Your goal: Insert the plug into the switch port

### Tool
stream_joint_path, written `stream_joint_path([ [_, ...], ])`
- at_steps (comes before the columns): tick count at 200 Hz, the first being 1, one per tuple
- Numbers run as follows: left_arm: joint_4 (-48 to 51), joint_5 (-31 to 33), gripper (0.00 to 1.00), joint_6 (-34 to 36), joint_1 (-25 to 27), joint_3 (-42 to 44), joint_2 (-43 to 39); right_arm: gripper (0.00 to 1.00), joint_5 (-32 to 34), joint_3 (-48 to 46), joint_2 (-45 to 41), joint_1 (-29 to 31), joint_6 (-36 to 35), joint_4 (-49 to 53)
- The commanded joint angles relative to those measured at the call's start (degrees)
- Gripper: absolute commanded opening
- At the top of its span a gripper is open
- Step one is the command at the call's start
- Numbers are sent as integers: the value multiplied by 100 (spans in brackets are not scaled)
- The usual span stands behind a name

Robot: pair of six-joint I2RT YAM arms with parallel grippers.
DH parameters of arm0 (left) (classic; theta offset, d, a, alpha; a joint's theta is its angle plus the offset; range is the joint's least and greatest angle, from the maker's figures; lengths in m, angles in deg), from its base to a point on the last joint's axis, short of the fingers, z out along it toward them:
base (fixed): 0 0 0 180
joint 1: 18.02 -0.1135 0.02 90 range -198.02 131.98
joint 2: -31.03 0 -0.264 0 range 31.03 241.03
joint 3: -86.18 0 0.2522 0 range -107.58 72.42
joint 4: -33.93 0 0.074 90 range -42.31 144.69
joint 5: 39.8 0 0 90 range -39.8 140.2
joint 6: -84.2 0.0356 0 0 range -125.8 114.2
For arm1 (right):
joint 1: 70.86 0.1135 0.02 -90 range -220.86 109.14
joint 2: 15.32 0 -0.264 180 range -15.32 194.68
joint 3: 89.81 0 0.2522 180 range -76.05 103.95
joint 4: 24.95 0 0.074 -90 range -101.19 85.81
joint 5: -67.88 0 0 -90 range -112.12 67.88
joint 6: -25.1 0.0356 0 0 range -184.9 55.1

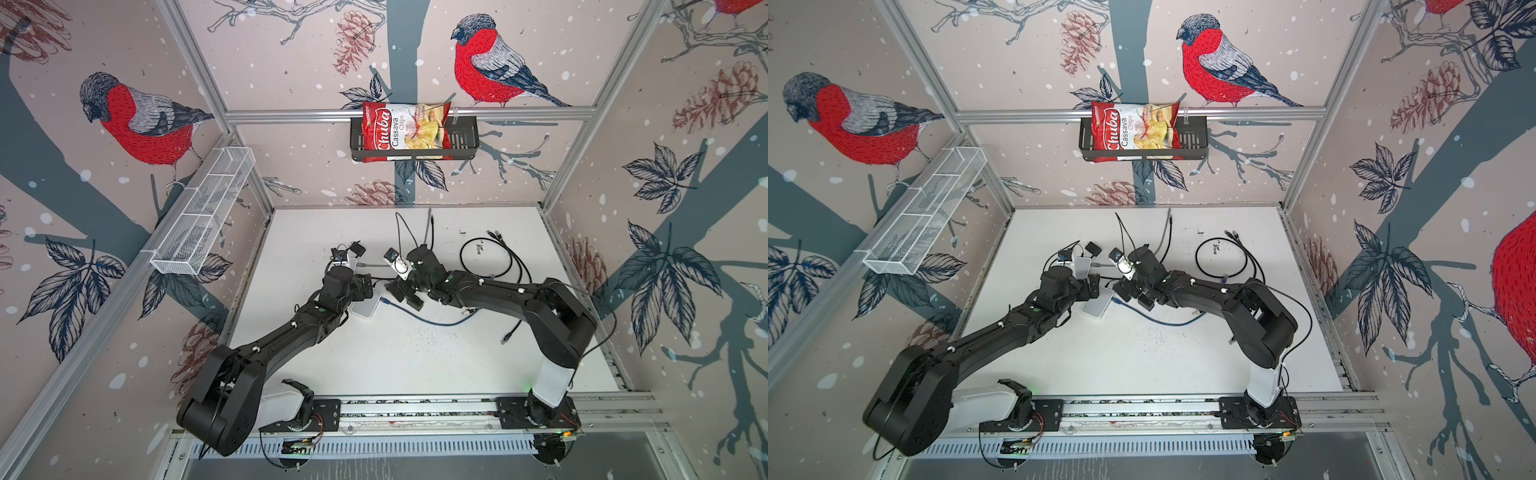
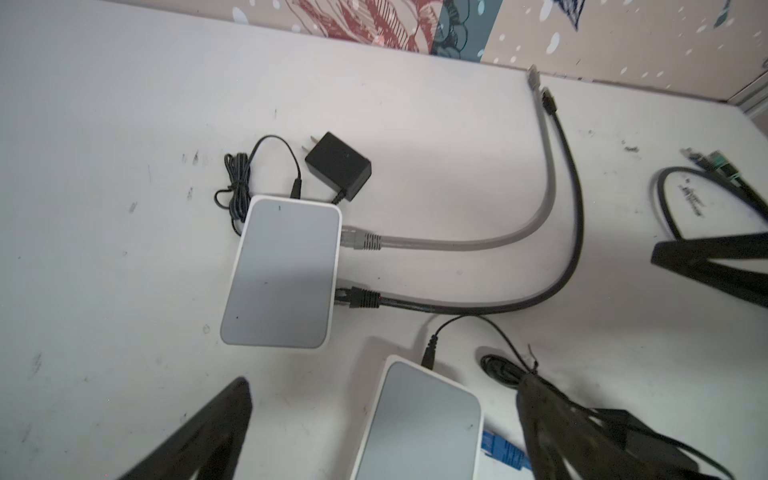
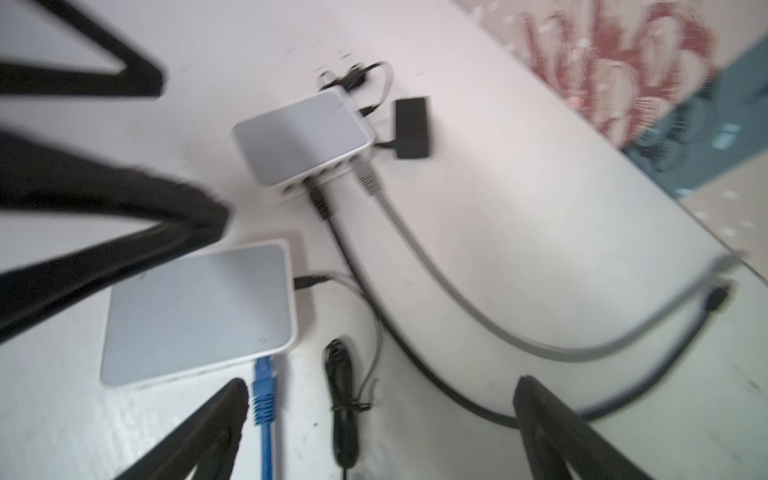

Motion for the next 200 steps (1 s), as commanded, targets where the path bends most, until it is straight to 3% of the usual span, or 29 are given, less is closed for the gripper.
stream_joint_path([
  [1, -275, -105, 98, 220, 35, 49, -298, 99, 831, 97, -283, -283, 1004, 462],
  [37, -433, -112, 98, 542, 180, 325, -813, 99, 1030, -154, -763, -1243, 2475, 950],
  [71, -331, 113, 98, 786, 522, 402, -900, 100, 2840, -597, -1052, -1871, 3530, 1388],
  [81, -320, 111, 98, 788, 601, 402, -850, 99, 3100, -661, -1078, -2046, 3765, 1592],
  [109, -467, -163, 98, 751, 741, 372, -598, 100, 2600, -799, -1100, -2639, 3961, 2000],
  [148, -681, -312, 98, 867, 949, 297, -241, 85, 1643, -1403, -1418, -3103, 4243, 2018],
  [200, -859, -394, 98, 1042, 1069, 202, 112, 74, 1407, -1999, -1696, -3348, 4569, 2250],
])
